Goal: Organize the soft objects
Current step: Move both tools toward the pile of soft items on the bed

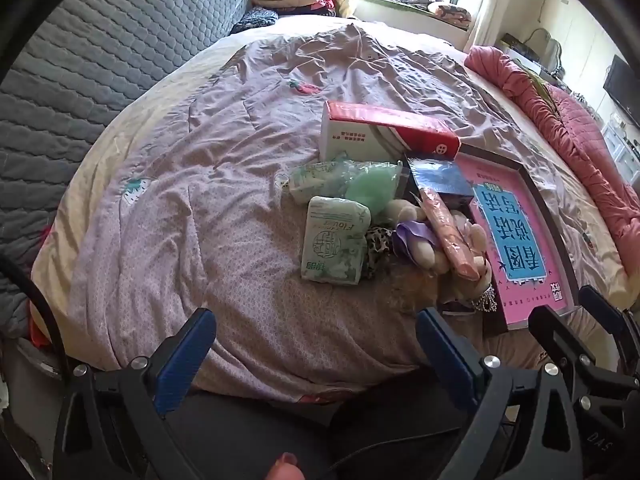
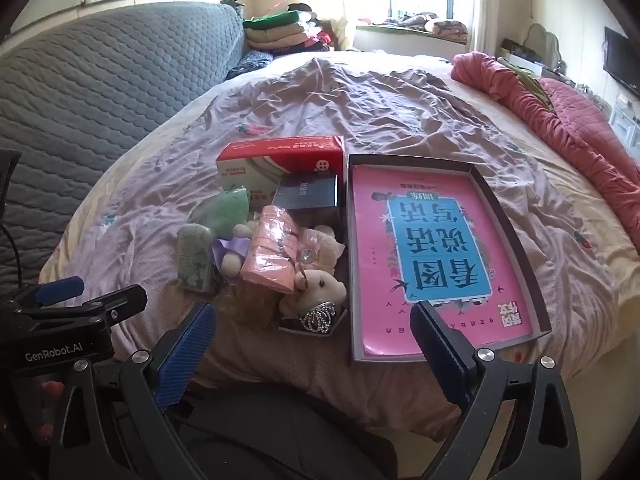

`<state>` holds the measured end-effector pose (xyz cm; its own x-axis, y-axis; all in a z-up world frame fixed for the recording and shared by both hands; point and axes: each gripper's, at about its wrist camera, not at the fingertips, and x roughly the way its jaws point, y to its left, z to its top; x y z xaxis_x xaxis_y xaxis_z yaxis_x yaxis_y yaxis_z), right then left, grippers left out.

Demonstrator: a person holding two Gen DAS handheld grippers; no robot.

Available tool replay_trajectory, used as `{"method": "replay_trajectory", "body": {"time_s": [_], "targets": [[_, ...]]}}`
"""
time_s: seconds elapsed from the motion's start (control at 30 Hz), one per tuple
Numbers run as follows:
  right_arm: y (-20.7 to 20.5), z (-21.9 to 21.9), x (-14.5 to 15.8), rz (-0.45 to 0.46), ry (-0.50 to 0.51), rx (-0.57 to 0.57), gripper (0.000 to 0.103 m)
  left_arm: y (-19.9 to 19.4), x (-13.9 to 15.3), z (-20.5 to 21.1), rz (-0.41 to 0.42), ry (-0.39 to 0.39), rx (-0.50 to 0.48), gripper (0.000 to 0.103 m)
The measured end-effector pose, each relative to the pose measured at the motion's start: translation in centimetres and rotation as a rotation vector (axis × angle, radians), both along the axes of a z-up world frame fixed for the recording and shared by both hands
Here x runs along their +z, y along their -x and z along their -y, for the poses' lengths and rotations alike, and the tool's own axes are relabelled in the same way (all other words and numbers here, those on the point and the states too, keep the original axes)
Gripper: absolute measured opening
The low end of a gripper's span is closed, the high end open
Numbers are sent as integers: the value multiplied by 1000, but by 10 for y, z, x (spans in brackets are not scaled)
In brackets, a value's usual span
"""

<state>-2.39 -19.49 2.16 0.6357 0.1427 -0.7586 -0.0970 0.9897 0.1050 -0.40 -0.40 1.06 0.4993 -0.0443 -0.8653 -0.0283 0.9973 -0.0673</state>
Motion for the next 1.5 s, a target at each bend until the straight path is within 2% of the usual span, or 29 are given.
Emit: {"method": "replay_trajectory", "body": {"time_s": [1.5], "targets": [[2, 4, 5, 20, 25, -40, 98, 6, 1, 6, 12, -2, -36, 101]]}}
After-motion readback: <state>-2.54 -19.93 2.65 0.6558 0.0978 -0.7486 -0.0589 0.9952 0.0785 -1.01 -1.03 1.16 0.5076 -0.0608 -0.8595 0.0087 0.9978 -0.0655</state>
